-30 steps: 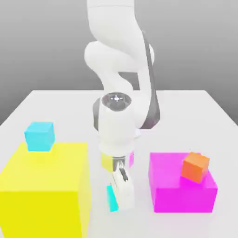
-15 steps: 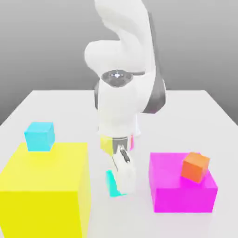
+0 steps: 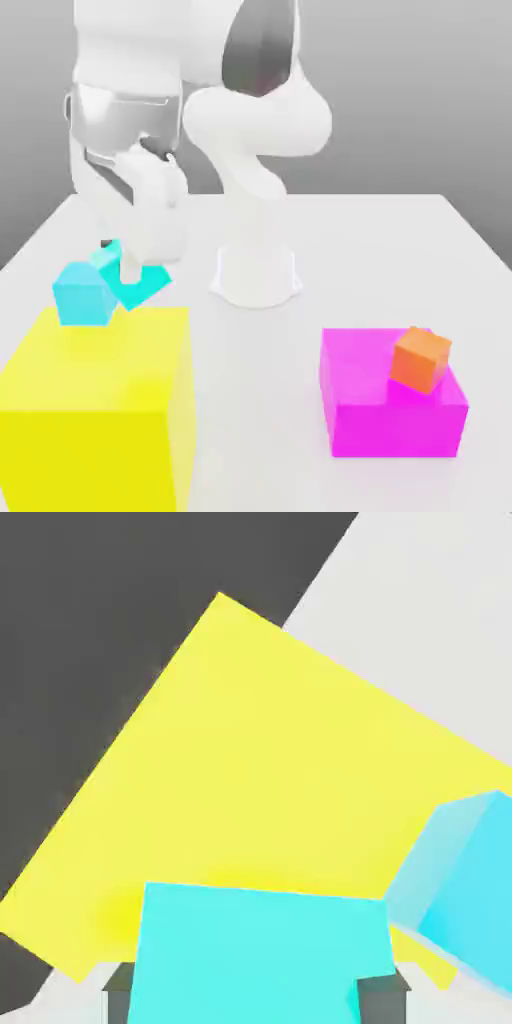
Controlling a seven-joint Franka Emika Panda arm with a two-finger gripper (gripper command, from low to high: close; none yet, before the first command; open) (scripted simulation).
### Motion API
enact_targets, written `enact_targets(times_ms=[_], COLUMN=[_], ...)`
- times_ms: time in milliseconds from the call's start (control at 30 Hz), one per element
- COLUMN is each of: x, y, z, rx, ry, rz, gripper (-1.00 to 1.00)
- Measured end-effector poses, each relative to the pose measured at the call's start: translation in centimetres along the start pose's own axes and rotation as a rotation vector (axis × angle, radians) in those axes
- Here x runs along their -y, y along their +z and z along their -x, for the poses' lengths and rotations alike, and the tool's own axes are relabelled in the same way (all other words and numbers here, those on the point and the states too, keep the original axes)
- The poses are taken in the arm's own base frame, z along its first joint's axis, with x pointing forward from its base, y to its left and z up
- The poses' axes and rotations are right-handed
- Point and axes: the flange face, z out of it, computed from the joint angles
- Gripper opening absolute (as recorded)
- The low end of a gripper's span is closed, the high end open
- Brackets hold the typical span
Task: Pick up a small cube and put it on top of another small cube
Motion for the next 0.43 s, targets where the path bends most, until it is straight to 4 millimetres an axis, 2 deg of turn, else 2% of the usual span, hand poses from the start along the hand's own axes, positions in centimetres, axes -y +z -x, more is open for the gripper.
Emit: enact_targets(times_ms=[100,167,267,300,433], x=[-1.6,-2.2,-2.7,-2.8,-2.8], y=[-1.8,-0.1,4.2,5.0,5.0], z=[-3.9,-4.8,-4.5,-4.4,-4.4], rx=[0.063,0.105,0.118,0.118,0.119], ry=[0.071,0.116,0.13,0.131,0.131], rz=[0.049,0.074,0.082,0.082,0.082], gripper=[-1.0,-1.0,-1.0,1.0,1.0])
